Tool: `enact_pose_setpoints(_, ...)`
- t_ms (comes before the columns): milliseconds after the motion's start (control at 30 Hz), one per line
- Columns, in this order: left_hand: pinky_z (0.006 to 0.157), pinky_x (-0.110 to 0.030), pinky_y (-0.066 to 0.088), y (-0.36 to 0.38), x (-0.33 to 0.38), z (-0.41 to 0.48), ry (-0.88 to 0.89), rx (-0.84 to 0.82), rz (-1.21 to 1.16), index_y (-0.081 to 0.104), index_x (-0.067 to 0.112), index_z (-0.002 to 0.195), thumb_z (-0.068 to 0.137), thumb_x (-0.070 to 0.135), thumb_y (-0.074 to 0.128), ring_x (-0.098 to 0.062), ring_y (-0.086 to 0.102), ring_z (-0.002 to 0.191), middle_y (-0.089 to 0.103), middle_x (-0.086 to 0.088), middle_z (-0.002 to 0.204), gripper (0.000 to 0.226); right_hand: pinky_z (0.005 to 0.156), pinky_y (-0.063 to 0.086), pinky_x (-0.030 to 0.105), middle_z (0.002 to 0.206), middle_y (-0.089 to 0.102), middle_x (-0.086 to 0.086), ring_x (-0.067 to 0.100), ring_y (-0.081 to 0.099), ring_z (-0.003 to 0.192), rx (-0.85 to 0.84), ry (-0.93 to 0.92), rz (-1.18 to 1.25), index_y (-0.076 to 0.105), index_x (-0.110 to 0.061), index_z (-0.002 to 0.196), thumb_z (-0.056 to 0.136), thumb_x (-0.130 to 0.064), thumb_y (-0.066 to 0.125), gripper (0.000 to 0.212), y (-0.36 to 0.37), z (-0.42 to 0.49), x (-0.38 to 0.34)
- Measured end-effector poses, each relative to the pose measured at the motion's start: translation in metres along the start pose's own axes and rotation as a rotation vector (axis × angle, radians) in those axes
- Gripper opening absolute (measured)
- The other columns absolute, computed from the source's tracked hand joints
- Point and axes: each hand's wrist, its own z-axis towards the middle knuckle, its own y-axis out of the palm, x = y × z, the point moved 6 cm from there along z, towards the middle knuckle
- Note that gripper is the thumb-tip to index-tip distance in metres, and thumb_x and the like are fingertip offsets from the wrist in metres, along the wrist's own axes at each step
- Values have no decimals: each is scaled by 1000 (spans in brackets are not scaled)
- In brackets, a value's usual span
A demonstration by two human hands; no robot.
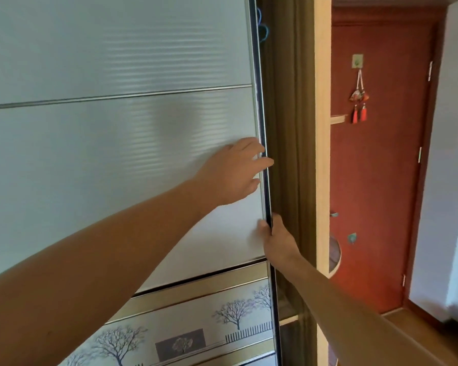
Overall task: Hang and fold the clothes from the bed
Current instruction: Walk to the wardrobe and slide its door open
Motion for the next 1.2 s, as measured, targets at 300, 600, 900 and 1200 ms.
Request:
enact_pose_setpoints(300, 115, -65, 20, 27, 4, 21, 107, 55, 403, 71, 25, 111, 97, 38, 56, -30, 29, 148, 58, -4, 135, 25, 79, 53, 35, 112, 61, -1, 13, 61, 88, -51, -67, -63, 27, -24, 146, 107, -50, 26, 46, 11, 15, 15)
enact_pose_setpoints(600, 115, -66, 18, 19, -25, -25, 92, 125, 437, 66, 20, 106, 99, 37, 54, -33, 32, 145, 59, -6, 126, 22, 75, 54, 42, 95, 65, 7, 22, 65, 85, -142, -120, -79, 44, -20, 115, 103, -58, 28, 43, 52, 4, -4)
enact_pose_setpoints(900, 115, -66, 19, -1, -76, -115, 65, 46, 479, 69, 20, 110, 101, 42, 46, -34, 29, 144, 57, -7, 127, 34, 73, 41, 11, 101, 62, 0, 19, 61, 98, -305, -216, -92, 48, -16, 122, 105, -46, 42, 35, 136, -18, -53)
enact_pose_setpoints(1200, 117, -65, 17, -25, -122, -215, -115, -70, 522, 73, 15, 105, 101, 43, 40, -40, 28, 147, 56, -17, 135, 43, 89, 45, 33, 124, 57, 3, 20, 56, 111, -394, -514, -348, 42, -18, 138, 100, -59, 42, 56, 226, -41, -119)
